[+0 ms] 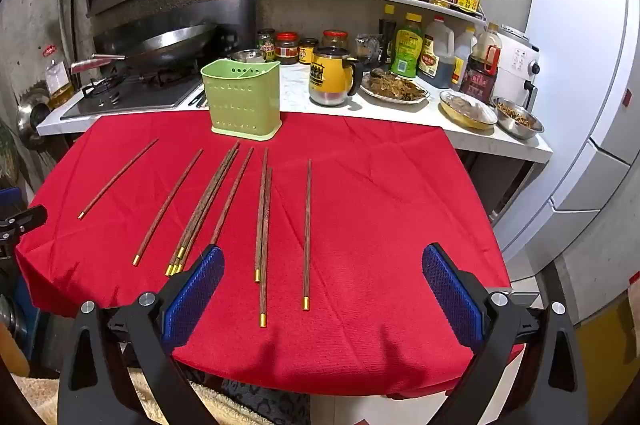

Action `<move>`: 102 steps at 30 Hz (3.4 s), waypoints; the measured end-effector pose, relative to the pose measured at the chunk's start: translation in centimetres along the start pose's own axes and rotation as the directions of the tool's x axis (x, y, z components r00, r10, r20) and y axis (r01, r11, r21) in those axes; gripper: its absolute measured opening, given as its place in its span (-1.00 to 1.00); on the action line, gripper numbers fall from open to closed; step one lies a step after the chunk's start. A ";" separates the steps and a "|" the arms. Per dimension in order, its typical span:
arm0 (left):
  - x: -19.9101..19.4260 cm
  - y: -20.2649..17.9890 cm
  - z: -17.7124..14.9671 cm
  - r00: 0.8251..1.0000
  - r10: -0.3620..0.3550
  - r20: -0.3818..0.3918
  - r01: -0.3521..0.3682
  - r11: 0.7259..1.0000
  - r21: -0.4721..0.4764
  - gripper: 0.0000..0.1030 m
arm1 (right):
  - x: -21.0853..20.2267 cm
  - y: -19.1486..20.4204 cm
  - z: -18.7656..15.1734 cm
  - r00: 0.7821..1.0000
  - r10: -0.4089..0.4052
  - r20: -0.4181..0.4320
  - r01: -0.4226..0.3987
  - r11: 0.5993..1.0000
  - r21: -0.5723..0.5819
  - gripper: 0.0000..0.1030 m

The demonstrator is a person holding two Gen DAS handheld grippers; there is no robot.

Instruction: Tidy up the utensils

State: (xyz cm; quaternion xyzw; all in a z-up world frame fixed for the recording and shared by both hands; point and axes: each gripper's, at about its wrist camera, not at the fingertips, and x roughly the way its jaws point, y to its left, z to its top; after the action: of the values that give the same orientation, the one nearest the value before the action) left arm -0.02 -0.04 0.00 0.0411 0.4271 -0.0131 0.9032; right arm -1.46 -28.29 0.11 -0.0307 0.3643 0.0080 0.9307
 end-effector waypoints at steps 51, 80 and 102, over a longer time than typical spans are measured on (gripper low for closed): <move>0.2 1.4 0.1 1.000 0.009 0.003 -0.009 1.000 -0.006 0.88 | 0.0 -0.8 0.2 1.000 0.003 -0.003 -0.003 1.000 0.007 0.89; -0.3 1.4 0.2 1.000 0.017 0.009 -0.017 1.000 -0.010 0.88 | -0.2 -1.0 0.4 1.000 0.002 0.000 -0.002 1.000 0.010 0.89; 1.5 2.2 -0.1 1.000 0.020 -0.014 -0.020 0.999 -0.036 0.88 | 1.0 -0.9 -0.2 1.000 -0.005 -0.005 0.005 1.000 0.015 0.89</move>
State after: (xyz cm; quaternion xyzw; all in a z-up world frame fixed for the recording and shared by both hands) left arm 0.97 2.17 -1.03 0.0292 0.4332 0.0041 0.9008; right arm -0.77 -29.18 -0.67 -0.0249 0.3667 0.0029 0.9300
